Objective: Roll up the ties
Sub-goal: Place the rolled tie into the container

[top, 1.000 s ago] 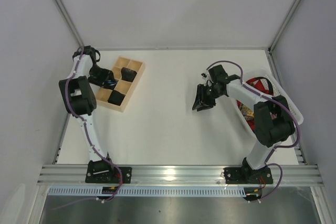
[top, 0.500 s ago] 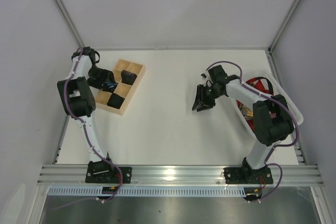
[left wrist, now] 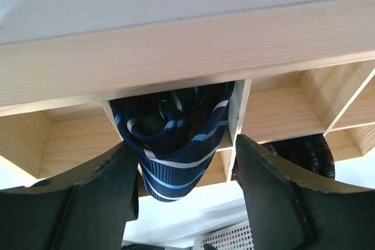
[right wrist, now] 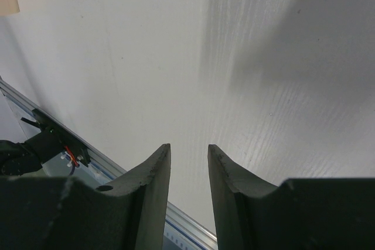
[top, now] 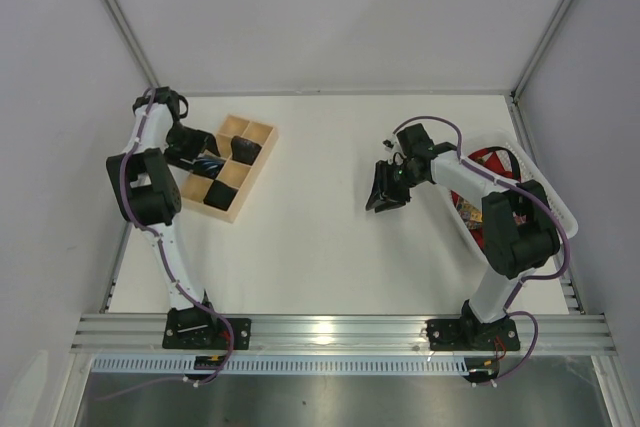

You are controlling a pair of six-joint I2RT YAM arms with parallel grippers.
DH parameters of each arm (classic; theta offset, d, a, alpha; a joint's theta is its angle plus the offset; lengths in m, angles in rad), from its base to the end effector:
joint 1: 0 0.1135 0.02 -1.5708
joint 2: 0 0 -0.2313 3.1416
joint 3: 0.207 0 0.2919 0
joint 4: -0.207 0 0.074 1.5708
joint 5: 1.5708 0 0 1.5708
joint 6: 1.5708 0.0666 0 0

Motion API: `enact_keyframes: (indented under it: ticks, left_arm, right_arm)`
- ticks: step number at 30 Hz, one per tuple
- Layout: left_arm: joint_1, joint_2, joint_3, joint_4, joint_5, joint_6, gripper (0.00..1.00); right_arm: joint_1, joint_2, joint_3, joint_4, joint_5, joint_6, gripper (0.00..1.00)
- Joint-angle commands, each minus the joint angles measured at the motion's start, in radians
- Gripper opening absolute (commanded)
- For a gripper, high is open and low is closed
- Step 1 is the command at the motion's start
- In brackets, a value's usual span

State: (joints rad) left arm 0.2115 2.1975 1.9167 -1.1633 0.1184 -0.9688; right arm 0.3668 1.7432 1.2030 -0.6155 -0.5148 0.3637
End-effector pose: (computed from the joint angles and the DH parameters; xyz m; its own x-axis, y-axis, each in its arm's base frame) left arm 0.4558 0.0898 0.1403 -0.3895 -0.9207 0.0250 -0.9092 0.3799 -0.1705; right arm 0.3511 0.1700 0.1251 -0.9753 -0.0430 -0.2166 -0.1611 0.8095 0.5645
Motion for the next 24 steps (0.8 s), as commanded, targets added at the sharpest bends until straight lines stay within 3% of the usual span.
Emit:
enact_keyframes:
  ticks: [1,10,16,21,24]
  left_arm:
    - [-0.003,-0.09,0.019,-0.071,0.001,-0.011,0.73]
    - [-0.003,-0.192,-0.07,-0.067,0.021,-0.031,0.77]
    - [-0.027,-0.361,-0.172,-0.004,0.032,0.005,0.77]
    - [-0.225,-0.549,-0.284,0.086,-0.003,0.152,0.78]
    - [-0.336,-0.645,-0.448,0.251,0.091,0.266,0.78]
  right_arm:
    - [-0.005,0.003,0.036,0.01,-0.024,-0.014,0.38]
    - [-0.005,0.006,0.05,0.005,-0.027,-0.011,0.37]
    - [-0.005,-0.007,0.059,-0.012,-0.001,-0.02,0.38]
    - [-0.008,-0.04,0.064,-0.036,0.074,-0.046,0.39]
    - [-0.008,-0.089,0.04,-0.015,0.156,-0.031,0.4]
